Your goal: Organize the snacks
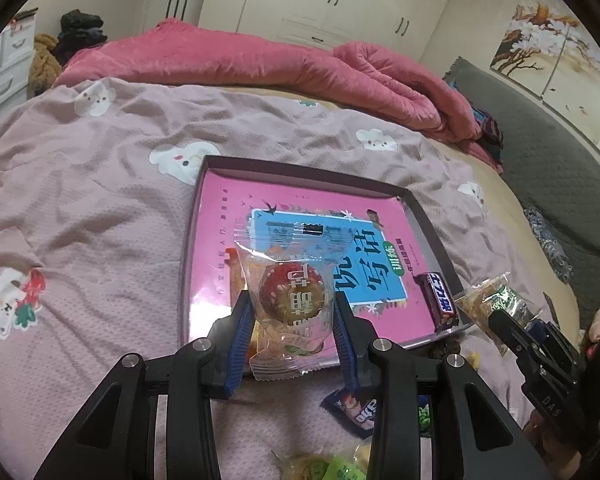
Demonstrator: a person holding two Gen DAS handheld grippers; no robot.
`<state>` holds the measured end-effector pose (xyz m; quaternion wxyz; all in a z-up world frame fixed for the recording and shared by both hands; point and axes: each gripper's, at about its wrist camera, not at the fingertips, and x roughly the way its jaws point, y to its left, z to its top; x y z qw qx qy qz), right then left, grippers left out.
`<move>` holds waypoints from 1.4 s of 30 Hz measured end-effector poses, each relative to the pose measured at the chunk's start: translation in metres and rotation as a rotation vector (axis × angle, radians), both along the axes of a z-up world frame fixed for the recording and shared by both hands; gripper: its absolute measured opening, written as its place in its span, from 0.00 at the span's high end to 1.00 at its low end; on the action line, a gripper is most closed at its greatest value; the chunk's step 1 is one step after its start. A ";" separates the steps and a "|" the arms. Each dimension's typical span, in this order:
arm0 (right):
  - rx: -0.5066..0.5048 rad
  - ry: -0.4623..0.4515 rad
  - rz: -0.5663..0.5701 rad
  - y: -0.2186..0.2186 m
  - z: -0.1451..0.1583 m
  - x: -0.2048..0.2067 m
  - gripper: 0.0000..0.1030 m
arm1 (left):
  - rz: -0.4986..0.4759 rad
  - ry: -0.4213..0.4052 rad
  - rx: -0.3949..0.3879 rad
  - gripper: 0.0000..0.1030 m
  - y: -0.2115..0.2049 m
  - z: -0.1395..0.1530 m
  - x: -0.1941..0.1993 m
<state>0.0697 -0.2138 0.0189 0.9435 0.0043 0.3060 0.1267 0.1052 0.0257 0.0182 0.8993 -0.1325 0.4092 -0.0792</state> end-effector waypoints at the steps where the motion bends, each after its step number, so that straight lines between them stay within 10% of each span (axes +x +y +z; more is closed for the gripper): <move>1: 0.001 0.002 -0.002 0.000 0.000 0.001 0.58 | -0.003 0.003 -0.003 0.62 -0.001 -0.001 0.002; 42: -0.032 0.100 0.009 0.015 -0.027 0.035 0.58 | -0.126 0.110 -0.075 0.61 -0.033 -0.055 0.044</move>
